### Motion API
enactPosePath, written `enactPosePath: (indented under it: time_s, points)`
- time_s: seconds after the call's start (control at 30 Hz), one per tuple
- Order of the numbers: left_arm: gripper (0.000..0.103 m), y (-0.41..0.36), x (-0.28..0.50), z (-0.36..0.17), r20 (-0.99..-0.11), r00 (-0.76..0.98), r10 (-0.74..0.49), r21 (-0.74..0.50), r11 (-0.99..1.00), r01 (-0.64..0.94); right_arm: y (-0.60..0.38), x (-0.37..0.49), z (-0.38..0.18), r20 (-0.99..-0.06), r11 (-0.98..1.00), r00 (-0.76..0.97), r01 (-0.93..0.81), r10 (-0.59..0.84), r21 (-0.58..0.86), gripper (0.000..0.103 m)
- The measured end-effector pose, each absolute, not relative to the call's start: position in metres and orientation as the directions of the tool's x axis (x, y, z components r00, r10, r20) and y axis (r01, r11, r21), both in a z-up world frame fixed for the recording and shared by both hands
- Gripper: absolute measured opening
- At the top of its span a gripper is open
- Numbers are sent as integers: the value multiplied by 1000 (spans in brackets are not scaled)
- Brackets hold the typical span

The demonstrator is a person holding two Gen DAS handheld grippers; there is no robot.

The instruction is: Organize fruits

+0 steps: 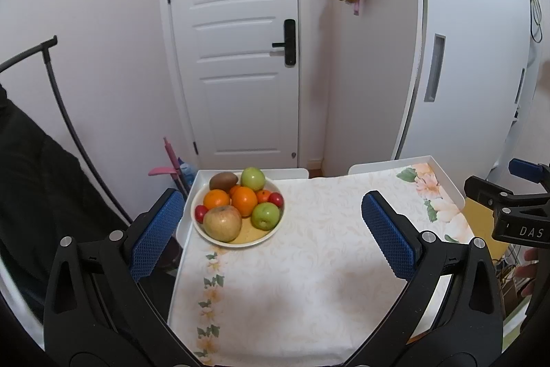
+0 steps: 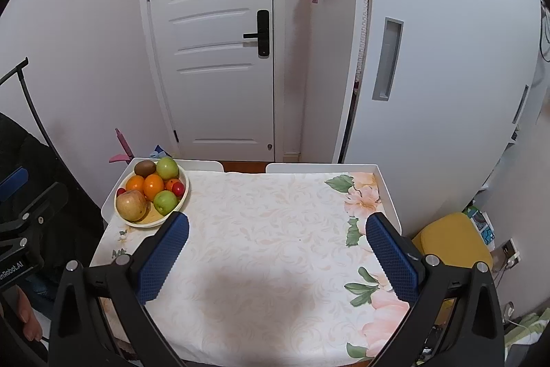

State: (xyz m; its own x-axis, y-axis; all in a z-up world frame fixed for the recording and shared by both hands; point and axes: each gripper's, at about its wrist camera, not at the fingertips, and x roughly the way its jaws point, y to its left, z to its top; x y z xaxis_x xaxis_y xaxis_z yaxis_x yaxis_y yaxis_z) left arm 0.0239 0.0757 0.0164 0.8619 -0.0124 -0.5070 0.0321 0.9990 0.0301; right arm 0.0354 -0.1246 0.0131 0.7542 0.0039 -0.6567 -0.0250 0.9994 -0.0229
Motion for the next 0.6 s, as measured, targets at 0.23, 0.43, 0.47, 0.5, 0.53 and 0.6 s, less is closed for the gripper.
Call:
enactPosePath:
  time_s: [0.23, 0.43, 0.47, 0.5, 0.53, 0.6]
  points:
    - [103, 76, 27, 15, -505, 863, -20, 28, 999, 39, -124, 36, 13, -657, 1000, 754, -18, -1, -22, 103]
    - [103, 75, 27, 15, -505, 863, -17, 28, 999, 36, -123, 36, 13, -657, 1000, 754, -14, -4, -23, 103]
    - [103, 74, 27, 15, -504, 864, -17, 28, 999, 35, -123, 36, 13, -657, 1000, 754, -15, -5, -24, 103]
    - [103, 75, 27, 15, -504, 863, -16, 28, 999, 35, -124, 36, 13, -657, 1000, 754, -14, -5, -24, 103]
    - [103, 75, 27, 15, -504, 863, -17, 29, 999, 36, -124, 36, 13, -657, 1000, 754, -15, -4, -24, 103]
    - [103, 75, 27, 16, -505, 863, -16, 29, 999, 35, -123, 36, 13, -657, 1000, 754, -14, -5, -24, 103]
